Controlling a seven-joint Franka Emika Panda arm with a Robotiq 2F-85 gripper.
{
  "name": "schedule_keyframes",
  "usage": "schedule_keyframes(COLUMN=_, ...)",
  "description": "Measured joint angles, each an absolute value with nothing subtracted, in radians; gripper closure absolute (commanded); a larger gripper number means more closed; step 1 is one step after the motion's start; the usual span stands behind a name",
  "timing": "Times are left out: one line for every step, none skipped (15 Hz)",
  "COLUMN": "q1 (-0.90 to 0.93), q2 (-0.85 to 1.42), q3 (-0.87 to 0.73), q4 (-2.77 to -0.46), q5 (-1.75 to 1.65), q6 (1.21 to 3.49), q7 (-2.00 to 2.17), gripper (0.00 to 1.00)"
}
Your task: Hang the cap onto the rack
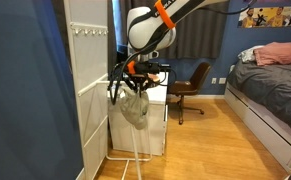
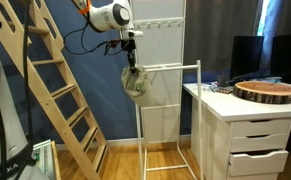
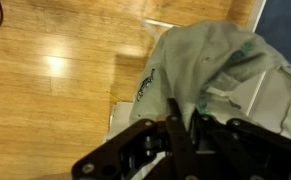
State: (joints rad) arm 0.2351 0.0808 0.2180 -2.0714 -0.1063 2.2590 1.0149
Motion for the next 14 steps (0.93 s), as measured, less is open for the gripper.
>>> schedule_keyframes(q1=0.234, q2=0.069, q3=0.215, q4=-2.088, q5=-0.098, q6=2.259, q7=1.015, gripper=0.97)
schedule_keyframes(q1=0.234, q2=0.059, q3=0.213, q4=-2.104, q5=-0.092, q6=2.259, q7=1.015, gripper=0.97)
schedule_keyframes(q1=0.233, q2=0.051, q3=0.213, q4=-2.115, q5=-0.087, q6=2.259, q7=1.016, gripper=0.97)
schedule_keyframes(q1=0.233, q2=0.046, q3=0.212, q4=-2.124, q5=-0.083, q6=2.262, q7=1.018, gripper=0.97)
schedule_keyframes(q1=0.233, q2=0.043, q3=0.212, q4=-2.127, q5=-0.082, q6=2.265, q7=1.023, gripper=0.97)
schedule_keyframes(q1=0.233, q2=0.039, q3=0.211, q4=-2.130, q5=-0.082, q6=2.269, q7=1.031, gripper=0.97)
schedule_keyframes(q1=0.233, q2=0.036, q3=0.210, q4=-2.131, q5=-0.082, q6=2.271, q7=1.042, gripper=0.97)
schedule_keyframes(q1=0.232, q2=0.033, q3=0.209, q4=-2.131, q5=-0.082, q6=2.277, q7=1.055, gripper=0.97)
schedule_keyframes(q1=0.231, q2=0.028, q3=0.208, q4=-2.131, q5=-0.086, q6=2.285, q7=1.071, gripper=0.97)
schedule_keyframes(q1=0.229, q2=0.021, q3=0.207, q4=-2.131, q5=-0.100, q6=2.301, q7=1.088, gripper=0.90)
schedule_keyframes(q1=0.228, q2=0.013, q3=0.207, q4=-2.131, q5=-0.128, q6=2.320, q7=1.108, gripper=0.90)
schedule_keyframes(q1=0.227, q2=0.003, q3=0.206, q4=-2.131, q5=-0.149, q6=2.330, q7=1.123, gripper=0.90)
schedule_keyframes(q1=0.227, q2=-0.006, q3=0.206, q4=-2.131, q5=-0.158, q6=2.333, q7=1.130, gripper=0.90)
schedule_keyframes(q1=0.227, q2=-0.011, q3=0.206, q4=-2.131, q5=-0.162, q6=2.333, q7=1.133, gripper=0.90)
